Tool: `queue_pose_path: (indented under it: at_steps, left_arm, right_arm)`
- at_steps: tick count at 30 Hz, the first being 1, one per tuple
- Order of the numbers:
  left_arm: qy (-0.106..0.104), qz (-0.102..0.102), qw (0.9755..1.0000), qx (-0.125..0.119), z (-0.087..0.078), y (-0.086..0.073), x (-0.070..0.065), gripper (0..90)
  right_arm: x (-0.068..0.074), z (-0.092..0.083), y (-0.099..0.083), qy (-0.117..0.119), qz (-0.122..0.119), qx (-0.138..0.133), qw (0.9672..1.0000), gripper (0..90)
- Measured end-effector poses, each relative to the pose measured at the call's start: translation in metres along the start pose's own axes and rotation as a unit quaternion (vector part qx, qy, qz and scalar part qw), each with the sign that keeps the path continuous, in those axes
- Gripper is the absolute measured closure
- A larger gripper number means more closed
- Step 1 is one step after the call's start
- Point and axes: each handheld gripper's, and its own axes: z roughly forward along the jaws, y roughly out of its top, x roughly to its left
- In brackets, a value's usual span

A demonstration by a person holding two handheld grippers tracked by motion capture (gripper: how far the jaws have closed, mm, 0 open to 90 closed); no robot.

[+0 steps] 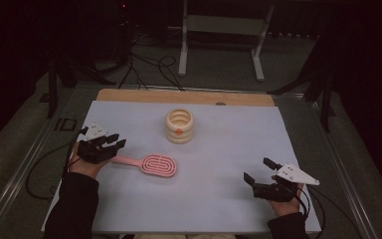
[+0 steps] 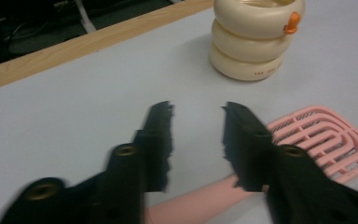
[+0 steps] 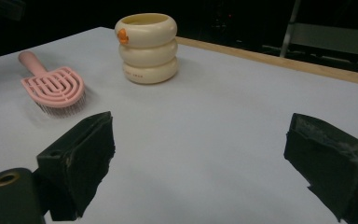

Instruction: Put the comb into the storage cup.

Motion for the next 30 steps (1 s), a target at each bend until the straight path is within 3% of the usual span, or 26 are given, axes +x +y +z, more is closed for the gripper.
queue_pose_path:
  at_steps: [5,10,11,14,17,25,30]
  left_arm:
    - [-0.006,-0.010,0.9998,0.019,0.008,-0.002,0.006,89.8]
    - [-0.007,-0.007,0.9976,0.069,0.027,-0.005,0.007,90.0]
    - [-0.007,-0.007,0.9976,0.069,0.027,-0.005,0.007,90.0]
    - [-0.008,-0.002,0.9929,0.119,0.043,-0.011,0.007,90.0]
    - [-0.010,0.001,0.9897,0.143,0.051,-0.015,0.006,90.0]
    - [-0.023,-0.005,0.9869,0.159,0.050,-0.027,0.000,90.0]
    - [-0.024,-0.005,0.9875,0.155,0.044,-0.033,-0.005,90.0]
  right_arm:
    - [-0.001,0.000,-0.001,0.001,0.001,0.000,1.0000,8.4]
    - [-0.001,0.000,0.000,0.000,-0.002,0.001,1.0000,8.4]
    - [-0.001,0.000,0.000,0.000,-0.002,0.001,1.0000,8.4]
    - [-0.001,0.001,0.000,0.001,-0.002,0.002,1.0000,8.4]
    - [-0.001,0.000,-0.001,0.001,0.001,0.001,1.0000,8.4]
    - [-0.001,-0.001,0.000,-0.001,-0.001,0.000,1.0000,8.4]
    - [0.000,-0.001,0.001,0.000,-0.001,0.001,1.0000,8.4]
